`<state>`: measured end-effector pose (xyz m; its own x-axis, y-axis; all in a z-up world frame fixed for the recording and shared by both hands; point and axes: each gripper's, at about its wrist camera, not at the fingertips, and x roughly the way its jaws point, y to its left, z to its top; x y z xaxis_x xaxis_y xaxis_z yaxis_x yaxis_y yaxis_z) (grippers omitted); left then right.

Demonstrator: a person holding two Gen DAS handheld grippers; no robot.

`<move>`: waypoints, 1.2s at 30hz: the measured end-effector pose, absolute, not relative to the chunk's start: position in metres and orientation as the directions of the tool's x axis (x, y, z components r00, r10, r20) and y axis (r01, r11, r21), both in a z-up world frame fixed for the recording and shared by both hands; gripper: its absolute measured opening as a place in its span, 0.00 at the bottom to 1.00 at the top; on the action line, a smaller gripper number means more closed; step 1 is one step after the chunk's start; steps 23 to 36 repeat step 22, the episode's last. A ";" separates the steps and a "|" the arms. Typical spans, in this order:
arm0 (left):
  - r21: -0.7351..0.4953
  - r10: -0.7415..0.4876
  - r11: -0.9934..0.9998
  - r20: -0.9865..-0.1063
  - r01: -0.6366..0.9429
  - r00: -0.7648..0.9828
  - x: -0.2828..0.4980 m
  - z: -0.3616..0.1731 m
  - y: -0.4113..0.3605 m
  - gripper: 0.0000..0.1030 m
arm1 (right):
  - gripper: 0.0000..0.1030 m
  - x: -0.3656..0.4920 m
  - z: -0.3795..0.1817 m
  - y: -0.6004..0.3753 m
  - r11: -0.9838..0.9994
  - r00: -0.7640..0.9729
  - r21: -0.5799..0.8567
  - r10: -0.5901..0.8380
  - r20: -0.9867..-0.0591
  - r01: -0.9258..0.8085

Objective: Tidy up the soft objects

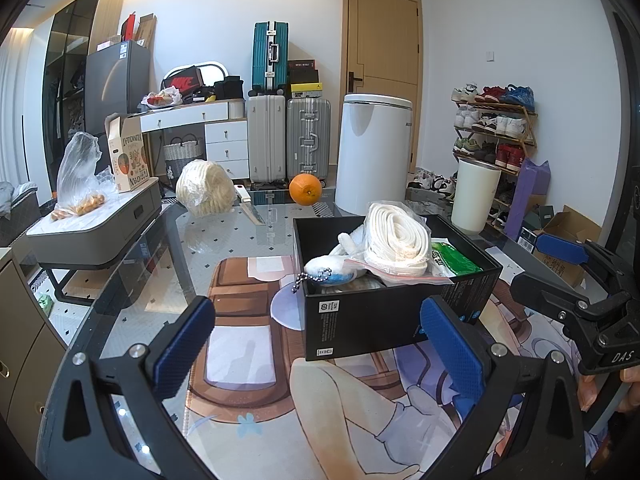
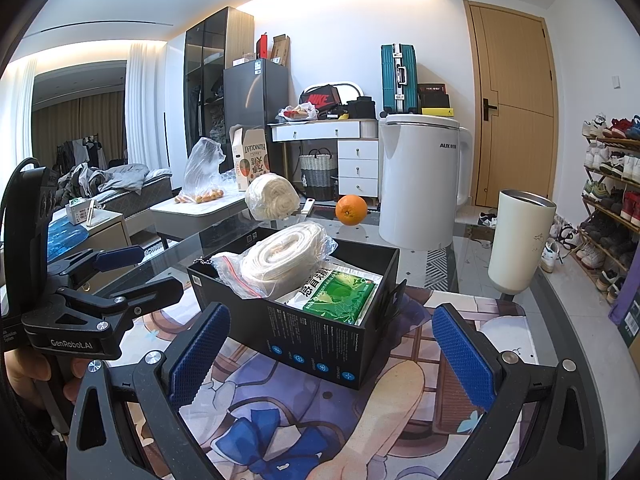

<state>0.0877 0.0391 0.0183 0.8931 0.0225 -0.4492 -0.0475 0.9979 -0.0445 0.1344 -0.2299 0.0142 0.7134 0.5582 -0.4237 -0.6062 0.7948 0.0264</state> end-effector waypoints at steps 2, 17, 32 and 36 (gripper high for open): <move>-0.041 0.027 0.998 -0.446 -0.051 0.894 0.087 0.019 0.039 1.00 | 1.00 0.134 0.014 -0.230 0.795 0.713 0.027 0.559 -0.423 -0.607; -0.042 0.029 0.998 -0.456 -0.054 0.889 0.088 0.020 0.039 1.00 | 1.00 0.134 0.014 -0.230 0.795 0.713 0.027 0.559 -0.424 -0.607; -0.029 0.044 0.998 -0.447 -0.064 0.893 0.087 0.020 0.038 1.00 | 1.00 0.134 0.014 -0.230 0.795 0.713 0.027 0.559 -0.423 -0.606; -0.029 0.044 0.998 -0.447 -0.064 0.893 0.087 0.020 0.038 1.00 | 1.00 0.134 0.014 -0.230 0.795 0.713 0.027 0.559 -0.423 -0.606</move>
